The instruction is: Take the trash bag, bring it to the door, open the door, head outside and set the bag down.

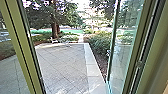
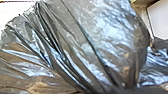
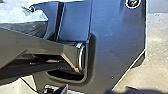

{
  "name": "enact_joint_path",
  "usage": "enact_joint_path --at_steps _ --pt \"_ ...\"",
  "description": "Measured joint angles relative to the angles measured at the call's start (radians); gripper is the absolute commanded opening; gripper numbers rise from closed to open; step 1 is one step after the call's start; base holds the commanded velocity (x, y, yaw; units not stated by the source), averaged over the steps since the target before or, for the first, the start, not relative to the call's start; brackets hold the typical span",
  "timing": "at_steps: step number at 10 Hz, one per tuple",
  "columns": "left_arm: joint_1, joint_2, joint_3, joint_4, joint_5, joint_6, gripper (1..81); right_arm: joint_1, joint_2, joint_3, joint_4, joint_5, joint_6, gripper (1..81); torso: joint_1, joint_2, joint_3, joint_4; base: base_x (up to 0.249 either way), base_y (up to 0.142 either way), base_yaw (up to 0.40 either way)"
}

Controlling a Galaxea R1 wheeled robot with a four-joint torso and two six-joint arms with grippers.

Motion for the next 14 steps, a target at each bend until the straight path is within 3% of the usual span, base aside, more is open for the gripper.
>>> enact_joint_path --at_steps 6,14 --pt "0.000 0.002 0.000 0.000 0.000 0.000 1.0 0.000 0.000 0.000 0.000 0.000 0.000 81.1 0.000 0.000 0.000 0.000 0.000 0.000 0.000" --pt "0.000 0.002 0.000 0.000 0.000 0.000 1.0 -0.005 0.000 0.001 -0.003 0.000 0.000 81.1 -0.002 -0.001 0.000 0.000 0.079 0.000 0.000"
